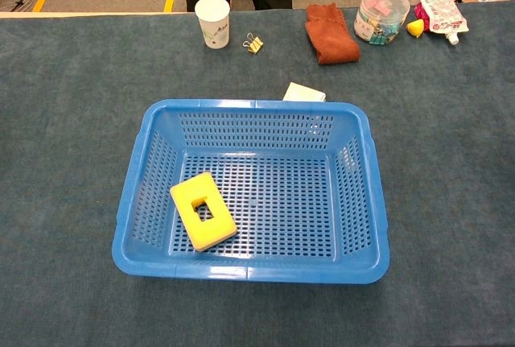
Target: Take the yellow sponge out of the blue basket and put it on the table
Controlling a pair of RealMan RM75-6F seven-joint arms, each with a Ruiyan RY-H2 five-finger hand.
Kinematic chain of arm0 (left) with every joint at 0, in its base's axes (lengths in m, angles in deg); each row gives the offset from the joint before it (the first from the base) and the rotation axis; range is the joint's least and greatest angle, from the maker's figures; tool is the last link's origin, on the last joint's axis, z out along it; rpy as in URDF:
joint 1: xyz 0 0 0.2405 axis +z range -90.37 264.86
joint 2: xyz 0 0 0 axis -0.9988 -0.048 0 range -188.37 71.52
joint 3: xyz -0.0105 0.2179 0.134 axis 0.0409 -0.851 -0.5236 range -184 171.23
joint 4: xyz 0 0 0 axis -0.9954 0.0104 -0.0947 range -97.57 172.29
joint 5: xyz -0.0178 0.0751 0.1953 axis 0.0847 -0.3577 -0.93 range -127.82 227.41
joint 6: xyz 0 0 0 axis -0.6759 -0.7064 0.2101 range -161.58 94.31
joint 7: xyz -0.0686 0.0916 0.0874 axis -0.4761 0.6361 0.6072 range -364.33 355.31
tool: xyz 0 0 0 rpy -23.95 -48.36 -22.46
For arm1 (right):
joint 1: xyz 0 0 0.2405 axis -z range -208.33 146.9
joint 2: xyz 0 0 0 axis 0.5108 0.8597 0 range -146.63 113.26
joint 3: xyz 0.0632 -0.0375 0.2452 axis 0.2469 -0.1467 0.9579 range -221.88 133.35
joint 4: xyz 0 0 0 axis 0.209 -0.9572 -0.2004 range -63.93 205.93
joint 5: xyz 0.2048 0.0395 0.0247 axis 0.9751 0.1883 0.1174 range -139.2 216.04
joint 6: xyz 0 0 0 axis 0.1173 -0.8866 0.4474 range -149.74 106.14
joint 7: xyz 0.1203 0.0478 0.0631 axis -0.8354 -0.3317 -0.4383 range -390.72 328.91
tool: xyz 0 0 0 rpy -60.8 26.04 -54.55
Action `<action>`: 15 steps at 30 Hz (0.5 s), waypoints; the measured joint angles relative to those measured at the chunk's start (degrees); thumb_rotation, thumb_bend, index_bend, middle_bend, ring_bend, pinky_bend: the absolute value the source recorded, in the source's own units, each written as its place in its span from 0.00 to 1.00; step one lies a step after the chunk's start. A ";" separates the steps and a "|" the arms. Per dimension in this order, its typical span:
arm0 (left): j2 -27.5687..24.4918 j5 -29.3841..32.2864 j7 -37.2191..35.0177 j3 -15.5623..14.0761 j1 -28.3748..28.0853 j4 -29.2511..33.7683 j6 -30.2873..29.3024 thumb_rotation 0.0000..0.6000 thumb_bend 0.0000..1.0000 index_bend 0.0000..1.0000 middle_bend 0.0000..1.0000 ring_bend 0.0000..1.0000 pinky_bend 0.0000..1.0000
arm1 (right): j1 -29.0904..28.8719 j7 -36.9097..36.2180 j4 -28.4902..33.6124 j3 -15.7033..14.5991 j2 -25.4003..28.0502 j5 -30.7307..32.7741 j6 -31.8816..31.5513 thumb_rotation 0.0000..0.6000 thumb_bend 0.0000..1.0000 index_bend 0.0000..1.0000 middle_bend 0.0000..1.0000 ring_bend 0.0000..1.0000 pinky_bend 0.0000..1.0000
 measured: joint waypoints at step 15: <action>0.10 0.21 0.40 -0.08 -0.05 0.55 -0.02 1.00 0.23 0.33 0.32 0.23 0.24 | -3.25 -3.84 0.20 1.16 0.31 -3.19 7.91 1.00 0.19 0.16 0.29 0.13 0.32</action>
